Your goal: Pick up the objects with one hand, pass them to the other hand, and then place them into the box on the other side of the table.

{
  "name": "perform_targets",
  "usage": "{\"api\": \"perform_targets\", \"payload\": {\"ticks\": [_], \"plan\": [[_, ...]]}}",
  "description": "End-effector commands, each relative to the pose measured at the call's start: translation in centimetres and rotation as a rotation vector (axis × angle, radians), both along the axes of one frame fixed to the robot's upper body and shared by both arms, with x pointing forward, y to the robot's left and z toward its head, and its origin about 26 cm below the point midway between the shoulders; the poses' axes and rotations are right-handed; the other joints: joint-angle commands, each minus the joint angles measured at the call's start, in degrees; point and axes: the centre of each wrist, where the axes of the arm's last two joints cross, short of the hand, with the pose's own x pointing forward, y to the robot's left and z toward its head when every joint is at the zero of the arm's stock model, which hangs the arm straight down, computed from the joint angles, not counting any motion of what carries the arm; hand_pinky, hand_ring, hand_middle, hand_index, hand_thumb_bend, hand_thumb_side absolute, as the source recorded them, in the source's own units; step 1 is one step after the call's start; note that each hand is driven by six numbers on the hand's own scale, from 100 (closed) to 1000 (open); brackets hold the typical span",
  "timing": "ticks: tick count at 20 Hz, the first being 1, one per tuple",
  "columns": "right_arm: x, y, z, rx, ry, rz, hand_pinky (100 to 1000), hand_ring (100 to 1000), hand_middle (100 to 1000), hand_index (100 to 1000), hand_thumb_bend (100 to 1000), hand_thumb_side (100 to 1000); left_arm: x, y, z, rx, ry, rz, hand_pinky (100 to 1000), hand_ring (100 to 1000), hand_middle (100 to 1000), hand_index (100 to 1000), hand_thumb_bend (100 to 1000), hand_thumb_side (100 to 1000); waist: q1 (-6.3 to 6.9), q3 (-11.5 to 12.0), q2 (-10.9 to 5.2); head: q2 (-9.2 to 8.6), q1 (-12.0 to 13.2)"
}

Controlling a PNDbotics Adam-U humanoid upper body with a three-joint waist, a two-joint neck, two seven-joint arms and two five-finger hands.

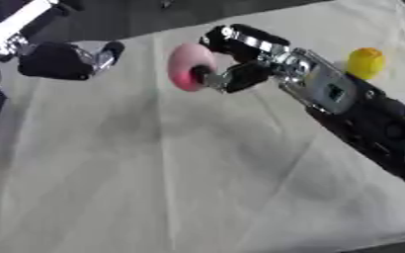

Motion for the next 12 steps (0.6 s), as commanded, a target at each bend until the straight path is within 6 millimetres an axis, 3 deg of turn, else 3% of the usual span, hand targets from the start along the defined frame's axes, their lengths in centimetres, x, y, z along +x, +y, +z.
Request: {"api": "perform_targets", "payload": {"ticks": [1,8,9,10,12], "plan": [[-0.3,0.7,1.5,0.011,-0.056,0.045,915,509,325,519,100,170,-0.1,-0.7,0.9,0.020,-0.028,-0.019,872,859,880,886,354,394,0.22,-0.07,-1.28,-0.13,0.32],[-0.7,2.0,1.9,0.030,-0.077,0.093,912,517,326,519,100,166,-0.3,-2.6,0.2,0.053,0.004,-0.079,876,863,884,886,370,453,0.10,-0.42,-0.79,-0.13,1.93],[-0.8,2.1,1.9,0.030,-0.078,0.095,912,517,326,519,100,145,-0.4,-2.7,0.1,0.058,0.010,-0.086,876,863,883,886,429,450,0.10,-0.41,-0.73,-0.13,2.35],[-0.8,2.2,2.0,0.030,-0.079,0.096,912,517,326,519,100,166,-0.4,-2.9,0.0,0.061,0.017,-0.093,877,864,885,886,374,469,0.09,-0.39,-0.67,-0.13,2.67],[-0.8,2.3,1.9,0.032,-0.080,0.097,911,516,325,518,100,167,-0.6,-3.2,-0.1,0.069,0.029,-0.110,878,865,886,885,387,489,0.07,-0.32,-0.57,-0.13,3.33]]}}
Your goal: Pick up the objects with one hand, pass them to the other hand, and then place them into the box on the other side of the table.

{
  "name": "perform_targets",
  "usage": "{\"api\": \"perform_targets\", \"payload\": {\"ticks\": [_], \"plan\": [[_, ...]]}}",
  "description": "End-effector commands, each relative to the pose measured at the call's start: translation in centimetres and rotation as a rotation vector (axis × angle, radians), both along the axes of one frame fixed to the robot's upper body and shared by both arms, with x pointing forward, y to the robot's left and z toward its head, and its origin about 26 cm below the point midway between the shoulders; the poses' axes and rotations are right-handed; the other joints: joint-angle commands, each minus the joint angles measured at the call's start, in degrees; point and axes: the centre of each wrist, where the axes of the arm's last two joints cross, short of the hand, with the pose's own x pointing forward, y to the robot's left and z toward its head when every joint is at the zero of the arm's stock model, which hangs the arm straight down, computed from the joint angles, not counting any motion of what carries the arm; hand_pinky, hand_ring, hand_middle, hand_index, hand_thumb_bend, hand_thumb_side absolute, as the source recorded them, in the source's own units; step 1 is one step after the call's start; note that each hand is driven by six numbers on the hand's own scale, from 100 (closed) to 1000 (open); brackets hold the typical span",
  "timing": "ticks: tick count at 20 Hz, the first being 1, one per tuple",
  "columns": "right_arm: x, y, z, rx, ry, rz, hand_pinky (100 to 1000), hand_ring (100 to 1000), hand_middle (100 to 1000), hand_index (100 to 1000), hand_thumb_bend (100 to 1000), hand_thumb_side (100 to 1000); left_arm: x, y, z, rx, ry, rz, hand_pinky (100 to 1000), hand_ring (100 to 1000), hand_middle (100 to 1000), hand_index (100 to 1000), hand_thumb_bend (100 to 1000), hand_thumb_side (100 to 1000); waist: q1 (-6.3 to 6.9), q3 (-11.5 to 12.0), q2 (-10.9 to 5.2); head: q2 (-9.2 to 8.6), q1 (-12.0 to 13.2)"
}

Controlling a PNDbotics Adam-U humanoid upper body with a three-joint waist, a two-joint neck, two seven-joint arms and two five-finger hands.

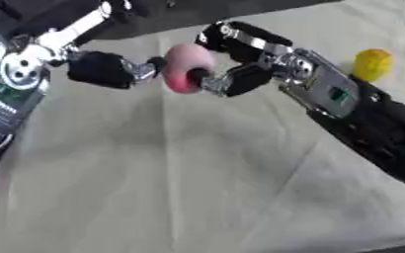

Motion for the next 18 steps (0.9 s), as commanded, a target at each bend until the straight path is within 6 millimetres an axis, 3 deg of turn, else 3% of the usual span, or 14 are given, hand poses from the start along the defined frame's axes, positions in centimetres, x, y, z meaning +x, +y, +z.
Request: {"api": "perform_targets", "payload": {"ticks": [1,2,3,13,18], "plan": [[-0.24,0.44,1.30,0.002,-0.040,0.016,912,515,325,518,100,170,-0.29,-0.41,0.83,0.013,-0.012,-0.024,879,866,885,882,395,506,0.06,0.12,-0.61,-0.13,1.16],[-0.23,0.54,1.27,0.002,-0.039,0.018,911,515,325,518,100,137,-0.37,-0.58,0.78,0.019,-0.008,-0.032,880,866,884,882,399,514,0.04,0.19,-0.54,-0.13,1.44],[-0.22,0.62,1.24,0.001,-0.037,0.019,911,515,325,518,100,171,-0.42,-0.71,0.72,0.025,-0.002,-0.038,880,866,885,882,402,534,0.02,0.25,-0.49,-0.13,1.67],[-0.30,0.93,1.36,0.011,-0.049,0.025,908,509,324,517,100,167,-0.30,-1.30,0.23,0.095,0.036,-0.065,885,871,885,880,467,655,-0.29,0.61,-0.02,-0.13,2.34],[-0.36,0.87,1.46,0.009,-0.058,0.025,908,509,324,517,100,164,-0.16,-1.30,0.11,0.112,0.059,-0.070,877,866,875,859,410,615,-0.27,0.54,0.09,-0.13,2.20]]}}
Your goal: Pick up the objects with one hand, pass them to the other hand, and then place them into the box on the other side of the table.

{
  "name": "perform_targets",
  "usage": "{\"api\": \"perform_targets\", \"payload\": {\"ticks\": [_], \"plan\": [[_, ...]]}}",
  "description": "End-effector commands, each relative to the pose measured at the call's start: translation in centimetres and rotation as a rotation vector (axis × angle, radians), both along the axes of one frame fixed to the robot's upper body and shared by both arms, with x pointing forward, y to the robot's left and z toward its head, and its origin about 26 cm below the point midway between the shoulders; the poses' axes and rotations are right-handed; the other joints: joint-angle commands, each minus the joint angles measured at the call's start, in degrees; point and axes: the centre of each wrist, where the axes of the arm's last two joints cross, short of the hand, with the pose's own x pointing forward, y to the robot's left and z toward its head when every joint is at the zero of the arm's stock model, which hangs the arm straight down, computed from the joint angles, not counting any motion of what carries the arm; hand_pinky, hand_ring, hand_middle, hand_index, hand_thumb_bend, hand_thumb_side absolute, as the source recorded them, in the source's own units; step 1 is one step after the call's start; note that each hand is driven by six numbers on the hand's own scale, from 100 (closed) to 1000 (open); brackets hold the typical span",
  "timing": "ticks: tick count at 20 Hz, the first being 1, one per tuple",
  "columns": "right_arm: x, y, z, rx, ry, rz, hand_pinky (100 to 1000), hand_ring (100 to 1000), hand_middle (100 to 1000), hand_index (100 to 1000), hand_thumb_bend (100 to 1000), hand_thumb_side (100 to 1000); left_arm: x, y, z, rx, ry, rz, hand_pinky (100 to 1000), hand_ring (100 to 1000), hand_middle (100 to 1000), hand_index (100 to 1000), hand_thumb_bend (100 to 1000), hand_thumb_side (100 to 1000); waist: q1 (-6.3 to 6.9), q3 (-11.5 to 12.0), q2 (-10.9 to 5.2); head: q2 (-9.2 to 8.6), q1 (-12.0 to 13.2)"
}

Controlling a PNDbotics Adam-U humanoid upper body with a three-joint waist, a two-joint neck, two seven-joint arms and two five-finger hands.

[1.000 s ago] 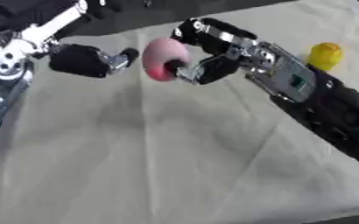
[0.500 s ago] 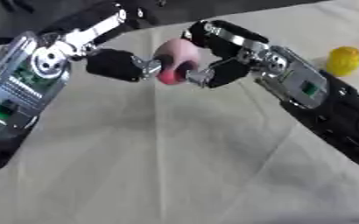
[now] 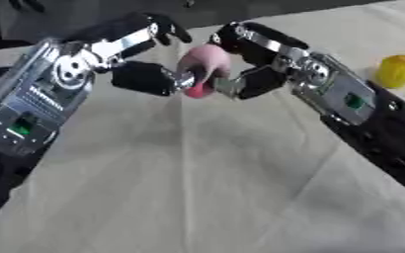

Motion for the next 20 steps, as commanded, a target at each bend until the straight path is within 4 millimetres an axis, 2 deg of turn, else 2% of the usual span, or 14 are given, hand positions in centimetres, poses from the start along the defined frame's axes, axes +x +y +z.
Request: {"api": "perform_targets", "payload": {"ticks": [1,4,6,7,8,12,17,20], "plan": [[-0.28,0.22,1.34,0.003,-0.050,0.014,907,509,324,517,100,163,-0.17,-0.21,0.90,0.008,-0.008,-0.015,871,861,864,845,373,582,-0.24,0.01,0.03,-0.13,-0.15],[-0.31,0.21,1.32,0.000,-0.052,0.015,907,509,340,517,100,162,-0.25,-0.25,0.88,0.009,0.020,-0.029,846,832,798,756,253,466,-0.22,-0.04,0.05,-0.13,-0.44],[-0.31,0.19,1.31,-0.002,-0.053,0.014,907,509,343,518,100,163,-0.32,-0.27,0.91,0.011,0.038,-0.040,835,807,754,725,203,415,-0.21,-0.03,0.06,-0.13,-0.56],[-0.32,0.18,1.30,-0.002,-0.053,0.014,907,510,346,518,100,163,-0.35,-0.28,0.93,0.011,0.048,-0.046,816,773,698,691,139,333,-0.22,-0.03,0.06,-0.13,-0.58],[-0.33,0.17,1.30,-0.002,-0.054,0.014,907,510,348,518,100,162,-0.37,-0.27,0.97,0.009,0.057,-0.051,803,755,673,669,100,298,-0.24,-0.03,0.06,-0.13,-0.61],[-0.36,0.17,1.24,-0.009,-0.057,0.017,906,511,351,520,100,161,-0.43,-0.26,1.08,-0.024,0.090,-0.055,785,712,607,600,100,254,-0.31,-0.01,0.09,-0.13,-0.77],[-0.36,0.19,1.16,-0.017,-0.056,0.019,907,512,355,522,100,161,-0.53,-0.30,1.11,-0.102,0.129,-0.066,763,676,553,527,100,296,-0.34,-0.02,0.17,-0.13,-1.05],[-0.36,0.17,1.10,-0.025,-0.058,0.017,904,518,369,534,100,120,-0.52,-0.30,1.05,-0.136,0.129,-0.058,748,651,518,487,100,256,-0.33,-0.08,0.21,-0.13,-1.03]]}}
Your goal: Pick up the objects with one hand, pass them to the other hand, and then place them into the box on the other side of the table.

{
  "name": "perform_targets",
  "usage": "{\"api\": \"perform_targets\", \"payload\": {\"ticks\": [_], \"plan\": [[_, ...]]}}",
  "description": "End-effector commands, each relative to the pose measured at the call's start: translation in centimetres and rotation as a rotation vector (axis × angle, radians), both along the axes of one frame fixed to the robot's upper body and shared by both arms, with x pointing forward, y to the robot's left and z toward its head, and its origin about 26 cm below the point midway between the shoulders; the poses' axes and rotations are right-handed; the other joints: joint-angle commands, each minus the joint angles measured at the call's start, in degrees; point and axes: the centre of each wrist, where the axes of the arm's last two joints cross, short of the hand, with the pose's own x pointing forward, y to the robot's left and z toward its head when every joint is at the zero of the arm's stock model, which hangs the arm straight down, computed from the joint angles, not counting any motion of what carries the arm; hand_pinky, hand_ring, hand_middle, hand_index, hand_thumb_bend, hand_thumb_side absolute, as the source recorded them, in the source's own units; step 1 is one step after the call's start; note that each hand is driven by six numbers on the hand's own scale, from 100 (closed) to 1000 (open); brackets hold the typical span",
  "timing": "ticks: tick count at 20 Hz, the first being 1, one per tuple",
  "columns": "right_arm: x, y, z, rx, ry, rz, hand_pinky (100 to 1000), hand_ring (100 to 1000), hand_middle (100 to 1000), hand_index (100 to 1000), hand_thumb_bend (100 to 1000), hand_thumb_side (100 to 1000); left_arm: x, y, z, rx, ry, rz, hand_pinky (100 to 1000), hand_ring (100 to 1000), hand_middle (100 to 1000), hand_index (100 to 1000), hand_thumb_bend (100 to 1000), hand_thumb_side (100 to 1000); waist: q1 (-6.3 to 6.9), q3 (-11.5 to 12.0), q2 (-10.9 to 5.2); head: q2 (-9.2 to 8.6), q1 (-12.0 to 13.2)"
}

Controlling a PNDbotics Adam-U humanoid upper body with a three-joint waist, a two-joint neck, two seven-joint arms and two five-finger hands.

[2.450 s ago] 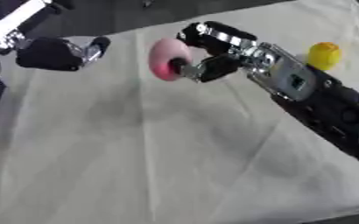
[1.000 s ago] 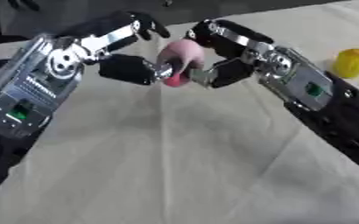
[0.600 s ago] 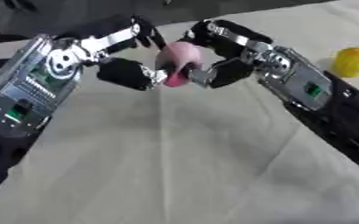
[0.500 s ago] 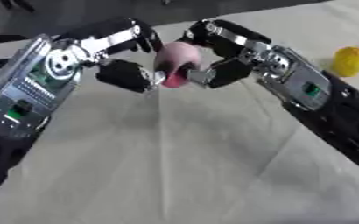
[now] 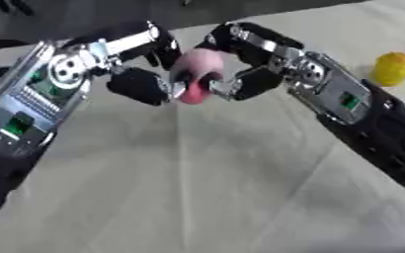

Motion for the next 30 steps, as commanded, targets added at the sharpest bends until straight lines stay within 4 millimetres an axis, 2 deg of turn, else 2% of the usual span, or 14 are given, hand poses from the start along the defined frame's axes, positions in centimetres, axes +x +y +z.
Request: {"api": "perform_targets", "payload": {"ticks": [1,3,5,11,14,16,19,22,30], "plan": [[-0.3,0.1,1.0,-0.015,-0.039,0.011,902,527,381,545,100,100,-0.3,0.0,1.0,-0.049,-0.026,0.002,745,645,510,478,100,243,-0.33,-0.01,-0.03,-0.13,-0.10],[-0.3,0.1,0.9,-0.031,-0.041,0.017,894,555,426,590,100,100,-0.3,0.0,0.9,-0.060,-0.037,0.018,736,625,484,457,100,184,-0.32,-0.03,-0.03,-0.13,-0.14],[-0.3,0.1,0.9,-0.045,-0.046,0.027,895,583,471,638,100,100,-0.3,-0.1,0.9,-0.062,-0.052,0.038,732,614,470,448,100,162,-0.32,-0.08,-0.04,-0.13,-0.15],[-0.3,0.1,0.9,-0.062,-0.067,0.082,920,684,608,764,100,100,-0.3,-0.1,0.9,-0.024,-0.131,0.061,718,590,450,435,101,125,-0.29,-0.31,-0.07,-0.13,-0.02],[-0.3,0.1,0.9,-0.064,-0.081,0.108,942,740,678,825,100,100,-0.1,0.0,0.9,0.005,-0.164,0.063,715,582,442,427,152,116,-0.25,-0.44,-0.08,-0.13,0.07],[-0.2,0.0,0.9,-0.071,-0.092,0.118,969,794,752,888,100,245,0.0,0.0,0.8,0.026,-0.180,0.062,715,577,436,421,188,111,-0.20,-0.53,-0.08,-0.13,0.14],[-0.1,-0.2,0.8,-0.089,-0.104,0.114,984,829,800,921,100,347,0.2,0.1,0.7,0.053,-0.192,0.059,714,575,432,415,215,108,-0.14,-0.59,-0.12,-0.13,0.20],[0.0,-0.4,0.6,-0.116,-0.111,0.098,988,843,825,931,100,391,0.4,0.4,0.8,0.074,-0.201,0.062,715,574,428,411,238,106,-0.10,-0.67,-0.20,-0.13,0.38],[0.1,-0.8,0.2,-0.141,-0.111,0.060,989,850,833,934,100,436,1.3,2.2,0.7,0.103,-0.207,0.115,714,571,422,404,269,103,0.06,-0.81,-0.56,-0.13,0.97]]}}
